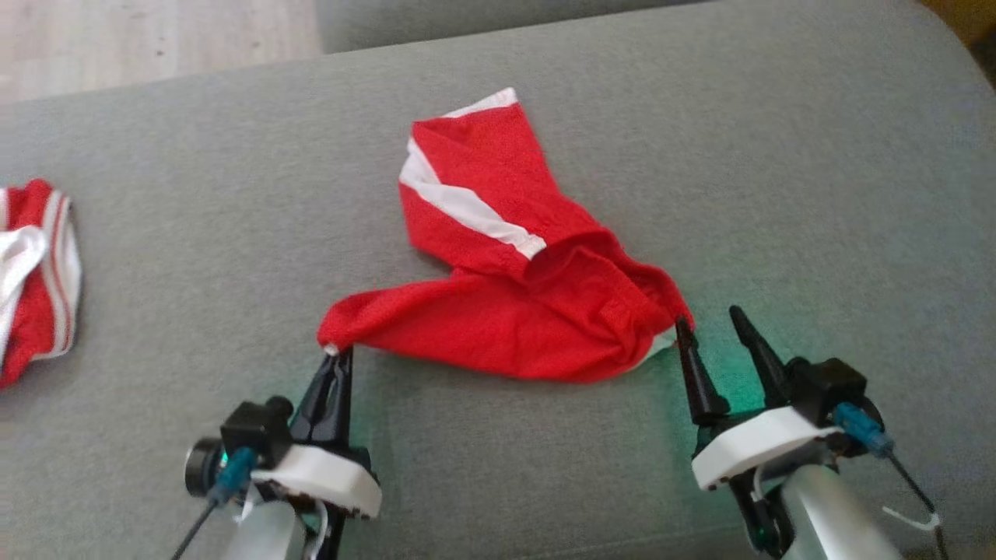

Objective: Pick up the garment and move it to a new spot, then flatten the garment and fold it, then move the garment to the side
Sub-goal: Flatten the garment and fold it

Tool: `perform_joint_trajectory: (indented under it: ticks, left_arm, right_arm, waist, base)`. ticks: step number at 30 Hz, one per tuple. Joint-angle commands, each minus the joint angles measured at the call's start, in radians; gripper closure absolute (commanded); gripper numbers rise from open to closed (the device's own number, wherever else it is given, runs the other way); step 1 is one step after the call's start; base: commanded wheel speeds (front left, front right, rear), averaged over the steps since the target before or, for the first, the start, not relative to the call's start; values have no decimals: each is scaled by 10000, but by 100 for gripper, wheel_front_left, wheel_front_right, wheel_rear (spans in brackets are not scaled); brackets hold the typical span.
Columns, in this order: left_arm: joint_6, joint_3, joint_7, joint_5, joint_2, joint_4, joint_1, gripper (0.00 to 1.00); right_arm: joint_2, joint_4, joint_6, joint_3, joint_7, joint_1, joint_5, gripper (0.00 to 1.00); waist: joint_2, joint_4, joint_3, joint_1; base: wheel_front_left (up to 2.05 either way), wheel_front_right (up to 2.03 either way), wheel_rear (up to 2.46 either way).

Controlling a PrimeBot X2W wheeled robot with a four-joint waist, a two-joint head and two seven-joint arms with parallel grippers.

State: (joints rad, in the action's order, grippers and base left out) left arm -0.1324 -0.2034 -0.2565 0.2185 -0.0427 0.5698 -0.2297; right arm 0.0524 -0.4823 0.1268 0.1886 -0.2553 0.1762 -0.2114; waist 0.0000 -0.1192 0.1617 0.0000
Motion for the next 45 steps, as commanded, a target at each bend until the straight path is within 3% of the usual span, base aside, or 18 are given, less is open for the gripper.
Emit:
perform_joint_trajectory:
  ticks: [1,8,16,21,22,23,24,25,32,39,45]
  left_arm:
    - [22,172,-53,72,-76,-339,-40,100]
    - [30,42,-53,220,-76,-351,145,100]
    - [97,-2,-53,342,-76,-325,161,100]
    - [95,-73,-53,389,-76,-243,103,100]
    - [97,-82,-53,393,-76,-245,101,100]
    - [104,-84,-53,394,-76,-251,98,100]
    - [112,-79,-53,398,-76,-261,96,100]
    - [117,-74,-53,397,-76,-273,94,100]
    - [140,99,-53,376,-76,-408,177,100]
    - [88,613,-53,62,-108,-996,111,100]
    - [28,831,-53,-161,-803,-1891,-1184,100]
  right_arm:
    - [79,142,39,338,-65,246,-54,0]
    - [475,-509,39,1223,-65,502,287,0]
    - [1386,-1285,39,2699,-65,1259,917,0]
    - [1679,-2236,39,3753,-65,1897,704,0]
    - [1690,-2319,39,3864,-65,1981,619,6]
    - [1693,-2389,39,3958,-65,2047,531,21]
    - [1684,-2455,39,4062,-65,2095,426,65]
    - [1666,-2425,39,4138,-65,2137,297,99]
    - [1833,-1819,39,4269,-65,2016,-254,100]
    - [1990,-532,39,4348,-65,1597,-1409,100]
    - [1922,907,39,3802,-65,1939,-2997,100]
  waist:
    - [0,290,-143,0]
    - [0,550,-217,0]
    - [0,510,-181,0]
    - [0,595,-141,0]
    - [0,610,-131,0]
    - [0,622,-117,0]
    - [0,633,-105,0]
    - [0,643,-91,0]
    - [0,642,-281,0]
    - [0,631,-1156,0]
    - [0,682,-1823,0]
  base:
    - [0,0,0]
    - [0,0,0]
    - [0,0,0]
    - [0,0,0]
    - [0,0,0]
    - [0,0,0]
    - [0,0,0]
    - [0,0,0]
    - [0,0,0]
    - [0,0,0]
    - [0,0,0]
